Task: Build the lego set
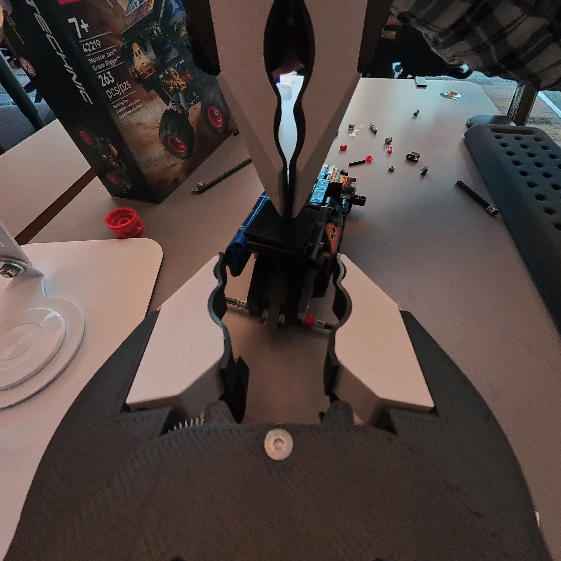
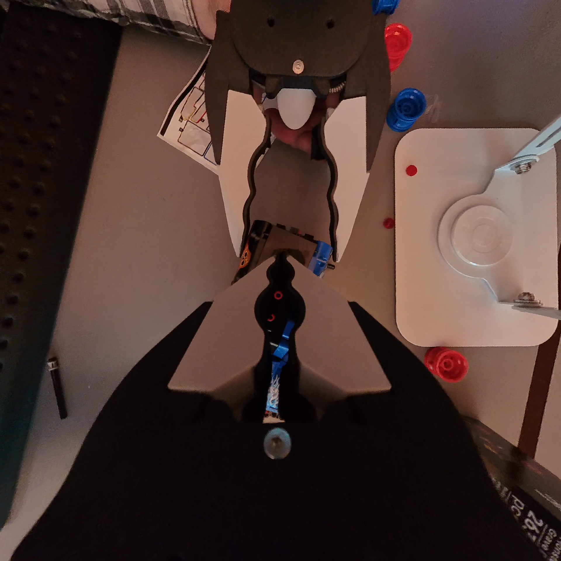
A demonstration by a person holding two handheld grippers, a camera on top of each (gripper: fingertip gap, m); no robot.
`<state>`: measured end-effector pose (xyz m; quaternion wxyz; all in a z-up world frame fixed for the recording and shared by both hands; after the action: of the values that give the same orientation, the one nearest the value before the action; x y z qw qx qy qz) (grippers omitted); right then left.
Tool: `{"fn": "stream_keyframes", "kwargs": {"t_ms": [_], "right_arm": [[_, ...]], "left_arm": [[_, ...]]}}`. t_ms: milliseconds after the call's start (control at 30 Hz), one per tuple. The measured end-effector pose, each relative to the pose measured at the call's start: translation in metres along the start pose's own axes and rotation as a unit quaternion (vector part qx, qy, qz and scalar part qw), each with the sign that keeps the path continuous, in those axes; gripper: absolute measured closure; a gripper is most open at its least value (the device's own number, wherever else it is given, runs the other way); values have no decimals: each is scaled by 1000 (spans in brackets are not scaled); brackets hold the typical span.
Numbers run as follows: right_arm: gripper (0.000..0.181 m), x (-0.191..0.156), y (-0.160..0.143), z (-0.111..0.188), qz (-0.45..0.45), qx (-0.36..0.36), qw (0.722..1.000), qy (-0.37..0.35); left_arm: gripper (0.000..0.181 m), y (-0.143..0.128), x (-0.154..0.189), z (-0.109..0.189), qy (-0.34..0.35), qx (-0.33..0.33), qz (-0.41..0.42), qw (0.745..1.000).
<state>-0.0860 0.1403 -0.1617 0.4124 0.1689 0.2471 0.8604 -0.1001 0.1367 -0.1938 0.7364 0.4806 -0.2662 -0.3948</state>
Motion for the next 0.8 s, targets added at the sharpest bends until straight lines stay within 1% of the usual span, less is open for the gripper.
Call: {"fn": "stream_keyframes", "kwargs": {"t_ms": [133,333,400,467,533,600,633,700,733,800], "right_arm": [[181,0,-2,1,11,-5,1000,12],[181,2,-3,1,50,-39,998,28],[181,3,-3,1,56,-46,997,30],[181,3,-3,0,58,-40,997,28],[181,2,-2,0,62,-28,998,19],[181,2,-2,1,62,-19,998,8],[181,2,-2,1,62,-14,998,2],[181,1,-3,1,62,-1,998,-6],[181,1,-4,2,61,5,998,-9],[181,1,-3,1,67,14,998,-16]], "left_arm": [[112,0,0,-1,1,-1,-1,1000],[112,-1,0,1,-2,-5,2,1000],[109,2,3,5,-11,4,17,1000],[111,7,-3,15,-9,20,57,998],[112,9,-10,24,-9,34,117,993],[117,8,-15,24,-9,36,183,982],[119,10,-17,23,-12,46,213,976],[123,18,-13,25,-44,82,260,961],[125,16,-15,25,-43,83,286,954],[129,17,-11,22,-60,86,305,947]]}}
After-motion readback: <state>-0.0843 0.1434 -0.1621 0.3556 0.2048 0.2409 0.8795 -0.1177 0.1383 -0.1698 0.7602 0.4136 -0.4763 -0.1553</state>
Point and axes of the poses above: each gripper's, where its closed fingertips meet, z back along the fingers, y out of its top, x = y × z across the jaws, the point moved 1 cm from there along z, back along the fingers, and after that the axes turned 5 degrees about -y, right-handed, at the moved point
